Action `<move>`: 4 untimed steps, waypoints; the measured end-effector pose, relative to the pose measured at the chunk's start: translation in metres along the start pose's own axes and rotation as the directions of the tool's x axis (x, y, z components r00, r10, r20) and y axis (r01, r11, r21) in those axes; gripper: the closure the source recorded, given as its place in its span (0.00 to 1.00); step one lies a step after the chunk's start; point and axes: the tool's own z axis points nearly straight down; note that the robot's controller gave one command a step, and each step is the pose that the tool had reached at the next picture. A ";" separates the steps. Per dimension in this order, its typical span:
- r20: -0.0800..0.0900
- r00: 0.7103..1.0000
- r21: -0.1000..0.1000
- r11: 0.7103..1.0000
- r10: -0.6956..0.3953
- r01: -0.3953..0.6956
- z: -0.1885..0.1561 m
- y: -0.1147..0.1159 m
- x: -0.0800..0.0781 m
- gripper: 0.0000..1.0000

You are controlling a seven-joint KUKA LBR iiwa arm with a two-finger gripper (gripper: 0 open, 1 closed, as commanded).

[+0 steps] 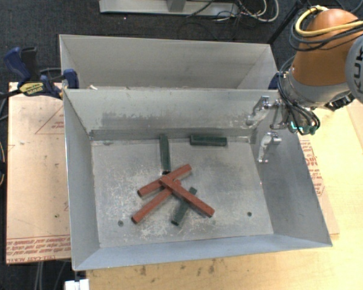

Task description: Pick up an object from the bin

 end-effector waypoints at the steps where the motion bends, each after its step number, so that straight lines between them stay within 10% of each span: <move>1: 0.008 1.000 0.001 1.000 -0.002 0.002 -0.005 0.000 -0.002 0.00; 2: 0.013 0.999 0.002 1.000 -0.030 0.030 0.029 -0.003 0.044 0.00; 3: 0.010 1.000 0.002 1.000 0.000 0.000 0.083 -0.023 0.044 0.00; 4: 0.002 0.996 0.002 0.996 -0.088 0.088 0.101 0.007 0.048 0.00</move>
Offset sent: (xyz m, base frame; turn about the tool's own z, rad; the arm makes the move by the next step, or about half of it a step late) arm -0.1180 -0.0095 -0.0843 -0.0731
